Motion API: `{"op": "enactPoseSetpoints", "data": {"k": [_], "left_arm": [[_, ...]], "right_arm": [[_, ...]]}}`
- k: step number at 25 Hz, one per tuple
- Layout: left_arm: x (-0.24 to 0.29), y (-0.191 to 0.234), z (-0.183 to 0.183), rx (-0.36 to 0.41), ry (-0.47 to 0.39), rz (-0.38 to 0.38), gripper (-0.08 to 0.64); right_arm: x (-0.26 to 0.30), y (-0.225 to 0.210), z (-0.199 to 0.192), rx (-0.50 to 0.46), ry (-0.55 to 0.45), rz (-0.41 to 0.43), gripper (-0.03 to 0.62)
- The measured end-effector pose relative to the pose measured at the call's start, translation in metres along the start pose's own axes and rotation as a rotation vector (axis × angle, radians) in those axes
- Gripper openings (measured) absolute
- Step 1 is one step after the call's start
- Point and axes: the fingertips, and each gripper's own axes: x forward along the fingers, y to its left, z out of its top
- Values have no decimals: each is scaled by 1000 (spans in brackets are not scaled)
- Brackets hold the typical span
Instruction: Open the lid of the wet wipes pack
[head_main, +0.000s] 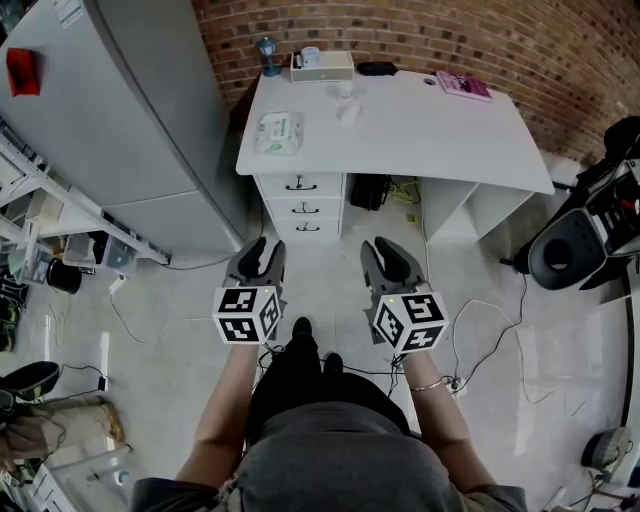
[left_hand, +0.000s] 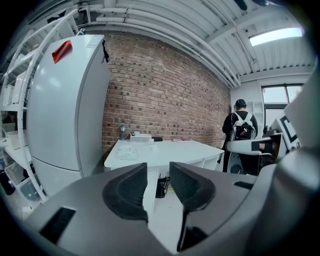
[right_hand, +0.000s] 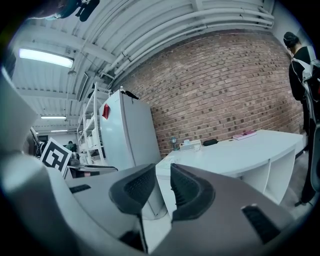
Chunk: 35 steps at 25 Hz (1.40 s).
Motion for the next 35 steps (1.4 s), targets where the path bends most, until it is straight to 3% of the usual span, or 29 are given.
{"op": "enactPoseSetpoints", "data": {"k": [12,26,35], "left_arm": [[59,29,8,-11,19,-13,149],[165,123,39,-30,44,-8,153],[217,160,54,-32,51,-33,153]], "right_arm": [[57,-19,5,-3,23,-4,97],[196,-33,25,-46,69,0,98],[257,-48,36,-46,77,-29,100]]}}
